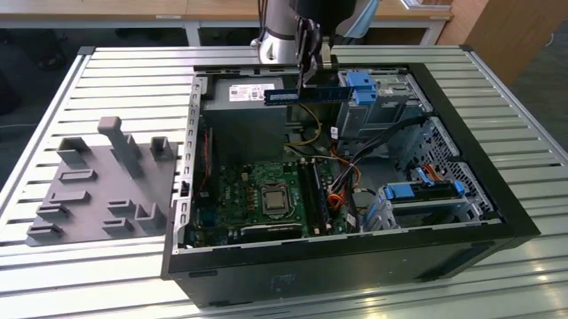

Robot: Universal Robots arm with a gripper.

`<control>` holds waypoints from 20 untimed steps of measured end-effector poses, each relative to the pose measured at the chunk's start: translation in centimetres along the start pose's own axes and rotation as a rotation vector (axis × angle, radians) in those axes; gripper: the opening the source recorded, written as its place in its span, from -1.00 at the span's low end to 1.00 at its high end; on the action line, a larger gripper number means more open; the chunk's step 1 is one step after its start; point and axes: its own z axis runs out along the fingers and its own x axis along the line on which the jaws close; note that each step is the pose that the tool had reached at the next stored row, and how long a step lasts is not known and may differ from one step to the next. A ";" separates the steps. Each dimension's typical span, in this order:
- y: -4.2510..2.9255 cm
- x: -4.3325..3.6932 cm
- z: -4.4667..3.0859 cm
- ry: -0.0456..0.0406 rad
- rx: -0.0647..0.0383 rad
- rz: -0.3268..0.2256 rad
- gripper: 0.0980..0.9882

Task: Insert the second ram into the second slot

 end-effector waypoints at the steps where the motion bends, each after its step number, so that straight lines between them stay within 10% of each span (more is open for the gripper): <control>1: 0.00 0.04 0.00 0.0002 0.000 0.000 -0.91; 20: 0.01 0.55 -0.01 0.0020 0.000 0.000 -0.91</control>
